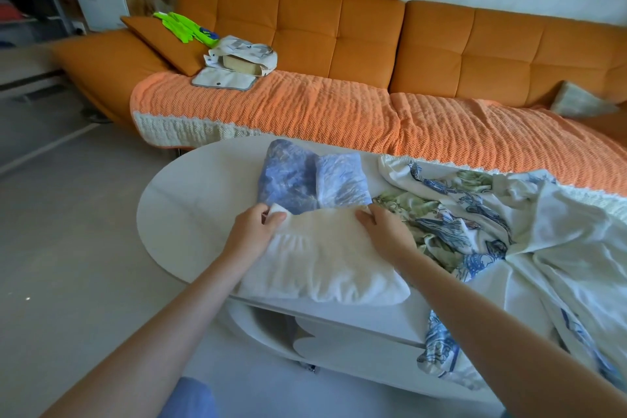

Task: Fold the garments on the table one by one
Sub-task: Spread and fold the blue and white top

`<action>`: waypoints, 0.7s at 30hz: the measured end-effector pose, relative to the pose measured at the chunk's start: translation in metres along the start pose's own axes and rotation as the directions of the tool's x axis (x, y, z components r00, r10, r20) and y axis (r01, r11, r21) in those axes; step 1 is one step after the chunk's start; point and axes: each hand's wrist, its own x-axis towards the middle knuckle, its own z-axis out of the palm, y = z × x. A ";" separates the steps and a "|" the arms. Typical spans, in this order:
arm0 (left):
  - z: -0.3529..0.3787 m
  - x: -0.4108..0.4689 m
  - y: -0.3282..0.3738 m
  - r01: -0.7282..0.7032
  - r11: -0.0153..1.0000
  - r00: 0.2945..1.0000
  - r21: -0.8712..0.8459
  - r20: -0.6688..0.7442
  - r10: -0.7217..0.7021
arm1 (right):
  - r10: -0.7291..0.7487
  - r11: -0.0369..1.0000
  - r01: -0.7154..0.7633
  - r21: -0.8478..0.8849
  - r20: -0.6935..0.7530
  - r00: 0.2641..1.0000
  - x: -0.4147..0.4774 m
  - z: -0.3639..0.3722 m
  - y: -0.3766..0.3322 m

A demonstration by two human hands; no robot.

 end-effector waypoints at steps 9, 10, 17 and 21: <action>-0.006 -0.021 -0.032 0.071 0.990 0.996 -0.121 0.062 -0.063 | 0.023 0.981 -0.038 0.190 0.085 0.996 -0.034 -0.005 0.028; -0.003 -0.023 -0.032 0.040 0.988 0.999 -0.148 0.026 -0.036 | 0.003 0.977 -0.010 0.215 0.034 0.999 -0.033 -0.004 0.030; 0.004 -0.035 -0.044 -0.335 0.895 0.930 0.296 -0.047 0.364 | -0.139 0.967 0.133 -0.219 -0.014 0.990 -0.031 0.009 0.044; -0.031 -0.052 -0.041 -0.657 0.676 0.727 0.334 0.044 0.685 | -0.564 0.819 0.554 -0.151 -0.031 0.825 -0.052 -0.023 0.047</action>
